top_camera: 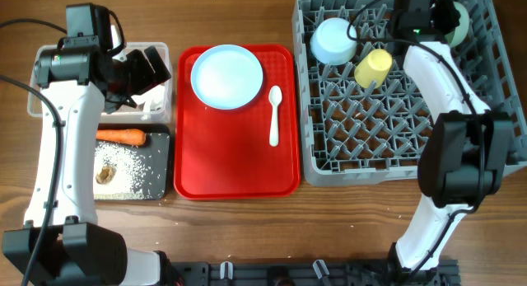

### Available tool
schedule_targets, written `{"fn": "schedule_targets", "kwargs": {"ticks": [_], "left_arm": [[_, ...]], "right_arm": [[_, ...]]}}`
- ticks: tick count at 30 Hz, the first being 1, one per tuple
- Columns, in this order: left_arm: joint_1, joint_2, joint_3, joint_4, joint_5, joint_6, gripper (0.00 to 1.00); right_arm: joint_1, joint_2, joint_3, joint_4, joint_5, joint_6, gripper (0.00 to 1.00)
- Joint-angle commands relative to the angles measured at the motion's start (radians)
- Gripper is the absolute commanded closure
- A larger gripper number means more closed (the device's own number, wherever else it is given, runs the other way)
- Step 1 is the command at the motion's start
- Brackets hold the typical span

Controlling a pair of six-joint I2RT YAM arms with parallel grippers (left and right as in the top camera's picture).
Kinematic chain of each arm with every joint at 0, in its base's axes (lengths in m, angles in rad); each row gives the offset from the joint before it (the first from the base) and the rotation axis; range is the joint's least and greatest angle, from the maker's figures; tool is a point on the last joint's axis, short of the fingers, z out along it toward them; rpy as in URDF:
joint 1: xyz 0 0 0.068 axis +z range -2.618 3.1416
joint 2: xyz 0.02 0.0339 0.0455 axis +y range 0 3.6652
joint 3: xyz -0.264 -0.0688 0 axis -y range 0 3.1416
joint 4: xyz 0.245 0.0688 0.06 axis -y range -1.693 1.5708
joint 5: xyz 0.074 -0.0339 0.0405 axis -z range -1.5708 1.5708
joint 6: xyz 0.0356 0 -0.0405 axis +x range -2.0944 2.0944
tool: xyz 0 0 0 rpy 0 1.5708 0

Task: Sort waste into correct bins and load items into the dishwasher rack
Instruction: 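Set the pale green bowl down beside the yellow cup and release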

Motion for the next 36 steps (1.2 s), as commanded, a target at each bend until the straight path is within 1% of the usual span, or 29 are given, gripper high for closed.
{"fn": "schedule_targets", "kwargs": {"ticks": [1,7,13,15,16,17,19,23,27,28,30,32,34,35,36], "left_arm": [[0.003,-0.003,0.011,0.002,0.011,-0.002,0.0],[0.003,-0.003,0.011,0.002,0.011,-0.002,0.0],[0.003,-0.003,0.011,0.002,0.011,-0.002,0.0],[0.003,-0.003,0.011,0.002,0.011,-0.002,0.0],[0.003,-0.003,0.011,0.002,0.011,-0.002,0.0],[0.003,-0.003,0.011,0.002,0.011,-0.002,0.0],[0.003,-0.003,0.011,0.002,0.011,-0.002,0.0],[0.003,-0.003,0.011,0.002,0.011,-0.002,0.0],[0.003,-0.003,0.011,0.002,0.011,-0.002,0.0],[0.003,-0.003,0.011,0.002,0.011,-0.002,0.0],[0.003,-0.003,0.011,0.002,0.011,-0.002,0.0],[0.003,-0.003,0.011,0.002,0.011,-0.002,0.0],[0.003,-0.003,0.011,0.002,0.011,-0.002,0.0],[0.003,-0.003,0.011,0.002,0.011,-0.002,0.0],[0.003,-0.003,0.011,0.002,0.011,-0.002,0.0]], "right_arm": [[0.026,-0.014,-0.034,-0.007,-0.018,0.003,0.96],[0.058,-0.014,-0.045,-0.033,-0.04,0.037,0.96],[0.091,-0.014,-0.045,-0.041,-0.02,0.059,0.96],[0.112,-0.015,-0.045,-0.042,-0.017,0.063,0.89],[0.124,-0.015,-0.045,-0.047,-0.016,0.063,0.82],[0.136,-0.015,-0.045,-0.056,-0.016,0.068,0.78],[0.152,-0.015,-0.045,-0.076,-0.016,0.097,0.76],[0.171,-0.015,-0.045,-0.116,-0.016,0.145,0.56],[0.173,-0.024,-0.044,-0.145,-0.026,0.225,0.43],[0.174,-0.031,-0.044,-0.156,-0.042,0.238,0.41],[0.174,-0.059,-0.044,-0.189,-0.108,0.275,0.4],[0.173,-0.108,-0.044,-0.234,-0.192,0.336,0.41],[0.162,-0.166,-0.044,-0.266,-0.266,0.39,0.45],[0.129,-0.236,-0.044,-0.286,-0.353,0.468,0.73],[0.113,-0.257,-0.044,-0.292,-0.381,0.5,0.88]]}}
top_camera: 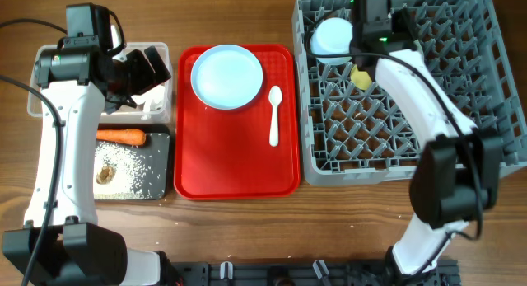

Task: Sort waste into correct bins and load items into the dishwasher rack
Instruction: 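Set the pale green bowl down beside the yellow cup and release, then move the right gripper left to the white spoon on the red tray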

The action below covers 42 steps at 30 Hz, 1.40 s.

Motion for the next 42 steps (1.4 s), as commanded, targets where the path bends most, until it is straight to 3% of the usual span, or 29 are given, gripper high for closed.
{"fn": "schedule_targets", "kwargs": {"ticks": [1,5,9,16,23,26,42], "left_arm": [[0.003,-0.003,0.011,0.002,0.012,-0.001,0.0],[0.003,-0.003,0.011,0.002,0.012,-0.001,0.0],[0.003,-0.003,0.011,0.002,0.012,-0.001,0.0],[0.003,-0.003,0.011,0.002,0.012,-0.001,0.0],[0.003,-0.003,0.011,0.002,0.012,-0.001,0.0],[0.003,-0.003,0.011,0.002,0.012,-0.001,0.0],[0.003,-0.003,0.011,0.002,0.012,-0.001,0.0]], "right_arm": [[-0.072,-0.143,0.002,-0.028,-0.195,0.201,0.96],[-0.24,-0.188,0.002,-0.08,-0.507,0.365,0.96],[-0.38,-0.161,0.0,-0.101,-0.862,0.412,0.96],[-0.438,-0.041,0.0,-0.103,-1.068,0.435,0.96],[-0.435,0.045,0.0,-0.118,-1.098,0.454,0.96],[-0.435,0.045,0.0,-0.122,-1.172,0.424,0.96],[-0.435,0.046,0.0,-0.185,-1.171,0.428,0.96]]}}
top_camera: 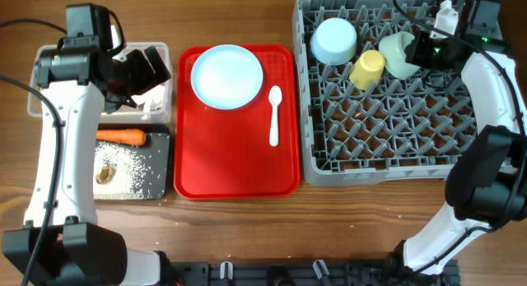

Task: Sort waste into correct bins and load items into the dishwasher rack
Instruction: 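Move the right gripper left to the white spoon on the red tray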

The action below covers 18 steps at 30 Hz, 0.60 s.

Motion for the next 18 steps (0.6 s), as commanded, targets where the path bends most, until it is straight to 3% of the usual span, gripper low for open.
{"fn": "schedule_targets", "kwargs": {"ticks": [1,8,12,18], "left_arm": [[0.003,-0.003,0.011,0.002,0.011,-0.002,0.0],[0.003,-0.003,0.011,0.002,0.011,-0.002,0.0],[0.003,-0.003,0.011,0.002,0.011,-0.002,0.0],[0.003,-0.003,0.011,0.002,0.011,-0.002,0.0]], "right_arm": [[0.002,0.012,-0.001,-0.009,-0.023,-0.007,0.96],[0.001,0.01,0.005,-0.011,0.138,-0.015,0.95],[0.006,-0.07,0.149,-0.11,0.172,-0.05,0.91],[0.2,-0.209,0.241,-0.265,0.164,0.061,0.89]]}}
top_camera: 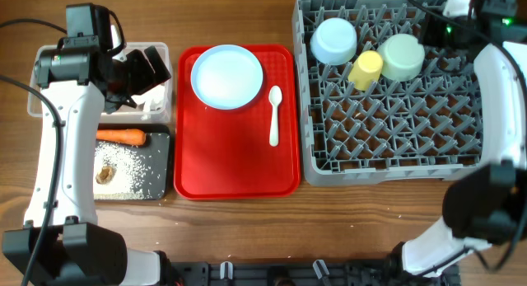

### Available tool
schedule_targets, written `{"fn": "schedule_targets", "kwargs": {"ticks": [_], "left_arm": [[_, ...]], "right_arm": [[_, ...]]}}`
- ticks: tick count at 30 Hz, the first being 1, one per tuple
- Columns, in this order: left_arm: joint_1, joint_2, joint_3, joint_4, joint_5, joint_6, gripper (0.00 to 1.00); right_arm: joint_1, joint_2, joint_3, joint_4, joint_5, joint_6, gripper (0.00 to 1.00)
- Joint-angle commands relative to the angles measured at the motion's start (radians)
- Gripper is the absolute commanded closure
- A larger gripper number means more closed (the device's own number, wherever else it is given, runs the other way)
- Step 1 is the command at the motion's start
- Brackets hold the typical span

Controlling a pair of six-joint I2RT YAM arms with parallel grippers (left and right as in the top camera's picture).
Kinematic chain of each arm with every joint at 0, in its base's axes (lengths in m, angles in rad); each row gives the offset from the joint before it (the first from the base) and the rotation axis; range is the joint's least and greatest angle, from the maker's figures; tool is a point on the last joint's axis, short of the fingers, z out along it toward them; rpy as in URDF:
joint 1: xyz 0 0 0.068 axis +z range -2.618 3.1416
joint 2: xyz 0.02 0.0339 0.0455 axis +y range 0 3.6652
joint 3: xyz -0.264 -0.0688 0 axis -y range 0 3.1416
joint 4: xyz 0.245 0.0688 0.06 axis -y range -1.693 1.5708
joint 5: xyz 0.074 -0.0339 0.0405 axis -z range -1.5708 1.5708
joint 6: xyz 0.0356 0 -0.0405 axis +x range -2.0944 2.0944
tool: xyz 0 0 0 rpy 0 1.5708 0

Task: Sort waste into correct bins and load items into the dishwasher rack
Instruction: 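Move the right gripper left to the white spoon on the red tray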

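Note:
A pale green bowl (401, 57) rests rim down in the grey dishwasher rack (395, 158), touching a yellow cup (366, 67) beside a light blue bowl (333, 40). My right gripper (451, 22) hangs over the rack's far right corner, apart from the green bowl, open and holding nothing. On the red tray (237, 166) lie a white plate (227, 76) and a white spoon (275, 114). My left gripper (146, 67) hovers open over the white bin (49, 105).
A black tray (156, 183) at the left holds a carrot (121, 137), scattered rice and a brown scrap (105, 174). The rack's near rows hold nothing. Bare wood lies along the table's front edge.
The right gripper has let go of the pale green bowl and drawn back to the rack's far right corner. The bowl, tilted before, now sits flat beside the yellow cup. The left arm is unchanged.
The right gripper first held the green bowl over the rack's far right corner. It then stood over the far left of the rack near the blue bowl and cup. Later it held the bowl tilted beside the yellow cup, where the bowl now rests, released.

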Motion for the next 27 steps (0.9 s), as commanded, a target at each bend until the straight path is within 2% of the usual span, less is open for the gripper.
{"fn": "schedule_targets", "kwargs": {"ticks": [1,5,6,9,12,15,17,21,27], "left_arm": [[0.003,-0.003,0.011,0.002,0.011,-0.002,0.0],[0.003,-0.003,0.011,0.002,0.011,-0.002,0.0],[0.003,-0.003,0.011,0.002,0.011,-0.002,0.0],[0.003,-0.003,0.011,0.002,0.011,-0.002,0.0],[0.003,-0.003,0.011,0.002,0.011,-0.002,0.0],[0.003,-0.003,0.011,0.002,0.011,-0.002,0.0],[0.003,-0.003,0.011,0.002,0.011,-0.002,0.0],[0.003,-0.003,0.011,0.002,0.011,-0.002,0.0],[0.003,-0.003,0.011,0.002,0.011,-0.002,0.0]], "right_arm": [[0.179,-0.077,0.029,-0.064,0.002,0.093,0.87],[0.429,-0.05,-0.009,-0.09,0.006,0.218,0.77],[0.493,-0.034,-0.023,-0.087,0.019,0.238,0.7],[0.605,0.019,-0.068,-0.084,0.14,0.38,0.64],[0.698,0.111,-0.087,-0.053,0.224,0.431,0.59],[0.737,0.203,-0.087,-0.021,0.238,0.465,0.55],[0.737,0.266,-0.087,-0.013,0.241,0.531,0.56],[0.743,0.359,-0.087,0.023,0.236,0.557,0.57],[0.746,0.418,-0.088,0.029,0.243,0.578,0.56]]}}
